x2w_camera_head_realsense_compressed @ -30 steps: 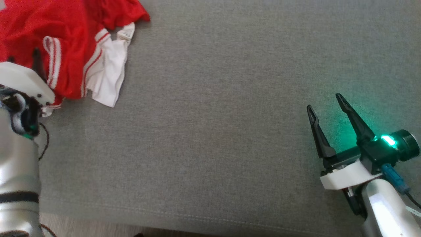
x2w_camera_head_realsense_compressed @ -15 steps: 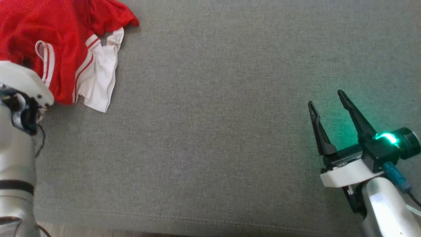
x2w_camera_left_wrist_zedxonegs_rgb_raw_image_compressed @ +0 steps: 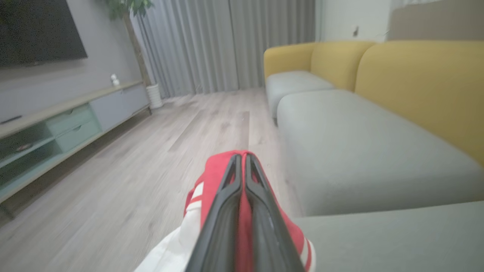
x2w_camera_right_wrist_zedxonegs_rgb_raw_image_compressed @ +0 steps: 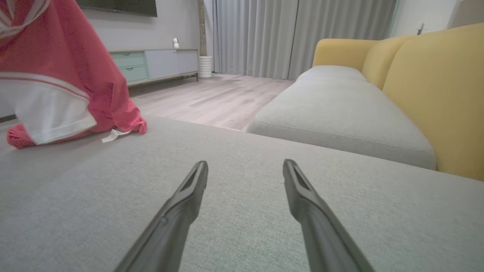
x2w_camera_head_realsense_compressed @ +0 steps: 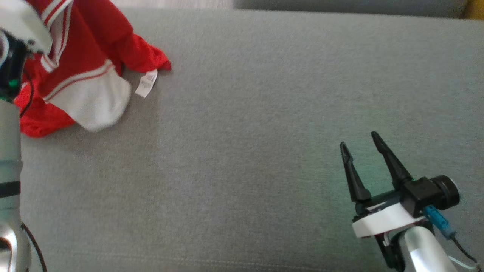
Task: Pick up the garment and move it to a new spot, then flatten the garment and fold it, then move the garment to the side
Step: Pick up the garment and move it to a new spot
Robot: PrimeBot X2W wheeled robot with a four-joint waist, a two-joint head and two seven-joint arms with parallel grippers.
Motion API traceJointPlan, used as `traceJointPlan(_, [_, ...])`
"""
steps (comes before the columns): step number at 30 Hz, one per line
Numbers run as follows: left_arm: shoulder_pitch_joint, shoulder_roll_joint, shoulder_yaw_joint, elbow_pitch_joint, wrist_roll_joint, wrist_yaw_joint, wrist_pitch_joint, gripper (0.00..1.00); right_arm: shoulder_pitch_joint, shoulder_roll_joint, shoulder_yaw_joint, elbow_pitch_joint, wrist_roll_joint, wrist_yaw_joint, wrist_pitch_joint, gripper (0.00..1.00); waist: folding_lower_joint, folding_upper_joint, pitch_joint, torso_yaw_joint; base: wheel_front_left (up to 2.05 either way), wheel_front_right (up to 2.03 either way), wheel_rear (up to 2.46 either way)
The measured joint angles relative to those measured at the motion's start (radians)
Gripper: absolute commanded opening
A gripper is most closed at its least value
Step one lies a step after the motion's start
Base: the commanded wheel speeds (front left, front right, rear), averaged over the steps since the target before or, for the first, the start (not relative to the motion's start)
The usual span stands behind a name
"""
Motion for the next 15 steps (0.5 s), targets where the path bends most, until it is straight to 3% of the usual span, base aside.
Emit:
traceJointPlan(7, [0.051, 0.014, -0.074, -0.426, -0.156, -0.002, 0.227, 0.0, 0.013, 0.032, 0.016, 0.01, 0.01, 0.0, 0.0, 1.0, 0.0, 0.0, -0.072, -0.074, 0.0, 0.0, 0.0])
traceJointPlan(11, [0.148, 0.017, -0.131, -0.629, -0.293, -0.002, 0.388, 0.0, 0.025, 0.045, 0.03, 0.012, 0.02, 0.0, 0.0, 1.0, 0.0, 0.0, -0.095, -0.156, 0.0, 0.0, 0.0])
traceJointPlan(15, [0.208, -0.001, -0.194, -0.731, -0.397, -0.002, 0.481, 0.0, 0.025, 0.056, 0.046, 0.013, 0.021, 0.0, 0.0, 1.0, 0.0, 0.0, -0.104, -0.23, 0.0, 0.0, 0.0])
